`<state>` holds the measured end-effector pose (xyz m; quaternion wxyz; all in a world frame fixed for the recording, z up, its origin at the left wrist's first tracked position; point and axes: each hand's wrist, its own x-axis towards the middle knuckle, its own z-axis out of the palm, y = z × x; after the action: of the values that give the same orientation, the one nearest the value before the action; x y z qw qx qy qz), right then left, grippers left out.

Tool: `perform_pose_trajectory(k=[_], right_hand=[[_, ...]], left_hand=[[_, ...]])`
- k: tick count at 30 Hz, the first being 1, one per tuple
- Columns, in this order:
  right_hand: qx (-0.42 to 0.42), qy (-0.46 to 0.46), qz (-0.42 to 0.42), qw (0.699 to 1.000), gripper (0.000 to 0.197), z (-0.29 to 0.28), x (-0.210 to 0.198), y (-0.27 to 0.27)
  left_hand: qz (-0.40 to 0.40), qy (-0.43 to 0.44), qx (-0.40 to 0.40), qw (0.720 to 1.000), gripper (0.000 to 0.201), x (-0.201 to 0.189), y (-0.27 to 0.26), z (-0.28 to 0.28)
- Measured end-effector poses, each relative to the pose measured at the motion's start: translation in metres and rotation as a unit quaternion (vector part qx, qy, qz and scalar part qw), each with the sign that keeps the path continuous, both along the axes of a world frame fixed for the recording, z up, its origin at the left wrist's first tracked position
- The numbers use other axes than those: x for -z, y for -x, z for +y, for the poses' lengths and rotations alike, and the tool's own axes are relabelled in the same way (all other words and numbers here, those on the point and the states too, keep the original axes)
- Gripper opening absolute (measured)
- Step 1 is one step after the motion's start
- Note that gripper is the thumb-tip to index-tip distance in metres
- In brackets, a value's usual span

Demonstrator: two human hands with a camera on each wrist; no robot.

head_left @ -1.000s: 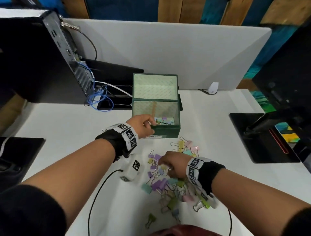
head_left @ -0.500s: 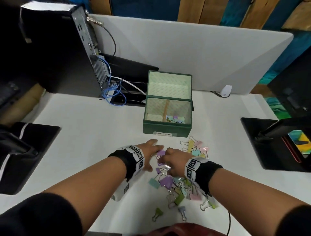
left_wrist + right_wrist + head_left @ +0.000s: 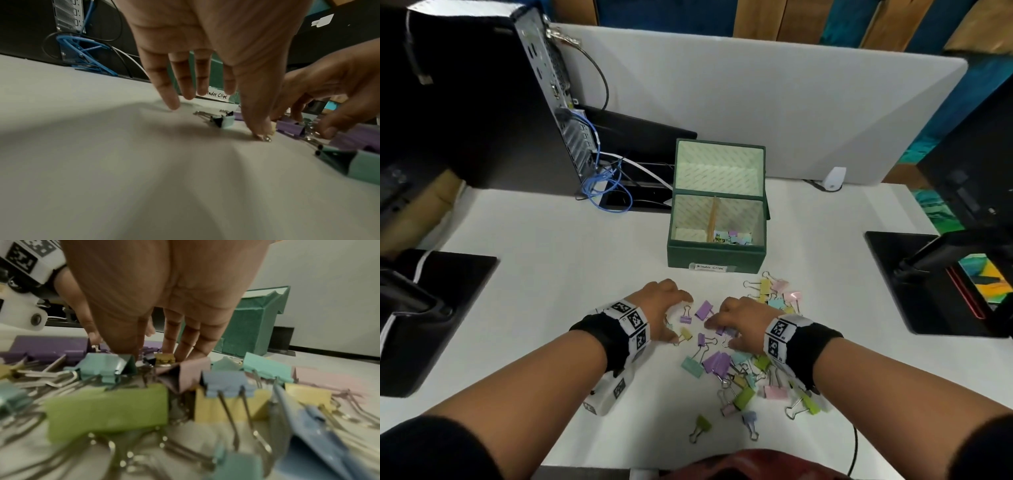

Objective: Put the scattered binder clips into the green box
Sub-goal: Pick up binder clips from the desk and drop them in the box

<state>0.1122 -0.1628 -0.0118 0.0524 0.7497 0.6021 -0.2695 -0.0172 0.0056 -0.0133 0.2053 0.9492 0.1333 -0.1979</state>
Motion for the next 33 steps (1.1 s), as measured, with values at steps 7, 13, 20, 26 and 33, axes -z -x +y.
perform_pose_trajectory(k=[7, 13, 20, 26, 33], right_hand=[[-0.005, 0.004, -0.025, 1.0, 0.041, 0.008, 0.002, 0.002], [-0.033, 0.026, -0.046, 0.998, 0.02, 0.012, 0.0, -0.001], [0.023, 0.037, -0.009, 0.999, 0.015, 0.019, -0.002, -0.006], [0.135, -0.017, 0.06, 0.989, 0.017, 0.014, -0.008, -0.018], [0.307, -0.166, 0.21, 0.913, 0.023, 0.02, -0.039, -0.03]], left_hand=[[0.059, -0.027, 0.033, 0.997, 0.062, 0.004, -0.001, -0.009], [0.037, 0.007, 0.015, 0.999, 0.038, 0.006, -0.002, -0.011], [0.003, -0.02, 0.027, 0.999, 0.023, 0.006, -0.005, -0.015], [0.0, -0.042, 0.022, 0.999, 0.017, 0.0, -0.011, -0.01], [-0.061, 0.044, -0.075, 0.994, 0.008, -0.009, -0.013, 0.004]])
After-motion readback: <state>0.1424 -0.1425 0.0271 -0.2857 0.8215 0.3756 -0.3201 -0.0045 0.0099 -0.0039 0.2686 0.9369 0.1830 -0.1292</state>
